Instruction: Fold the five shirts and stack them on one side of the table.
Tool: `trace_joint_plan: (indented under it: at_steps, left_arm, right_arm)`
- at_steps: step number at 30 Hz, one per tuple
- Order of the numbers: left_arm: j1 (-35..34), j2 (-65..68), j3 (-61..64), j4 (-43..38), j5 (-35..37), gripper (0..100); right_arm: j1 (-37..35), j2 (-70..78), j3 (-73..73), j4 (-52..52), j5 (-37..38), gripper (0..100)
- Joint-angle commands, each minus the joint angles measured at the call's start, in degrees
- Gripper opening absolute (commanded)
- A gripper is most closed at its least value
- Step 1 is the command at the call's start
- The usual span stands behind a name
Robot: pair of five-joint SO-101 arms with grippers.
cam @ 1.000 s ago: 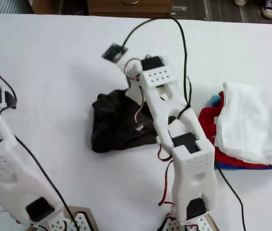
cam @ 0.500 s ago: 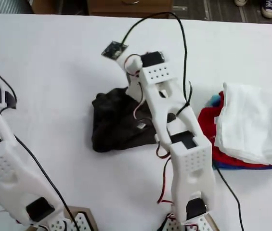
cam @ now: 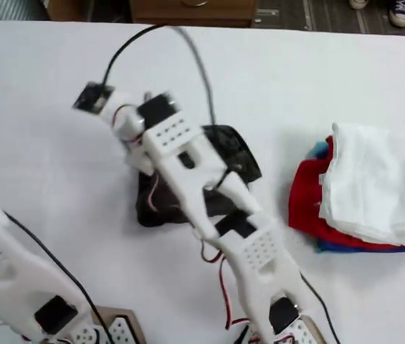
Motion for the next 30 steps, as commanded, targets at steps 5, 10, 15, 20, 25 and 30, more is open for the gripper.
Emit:
trace_joint_plan:
  at_steps: [5, 10, 15, 20, 25, 30]
  left_arm:
    - [-4.9, -3.8, -0.1, -2.0, 0.0, 24]
    - [-5.4, -3.8, -0.1, -1.8, -0.9, 24]
    - [-5.2, -3.8, -0.1, -1.7, -1.8, 24]
    - [-4.8, -3.8, -0.1, -1.7, -1.8, 24]
    - [-4.9, -3.8, -0.1, -1.8, -1.8, 24]
    - [-4.9, -3.8, -0.1, -1.9, -1.8, 24]
  right_arm:
    - [-5.8, 3.0, -2.5, -2.2, -0.5, 24.2]
    - [-3.3, 6.6, -2.5, -4.9, -0.2, 24.1]
    - [2.1, 8.4, -2.5, -6.5, -0.2, 23.8]
    - [3.1, 7.4, -2.6, -6.2, -0.2, 9.1]
    - [3.1, 6.1, -2.6, -6.5, -0.2, 3.6]
    - [3.2, 5.8, -3.2, -6.2, -0.1, 1.9]
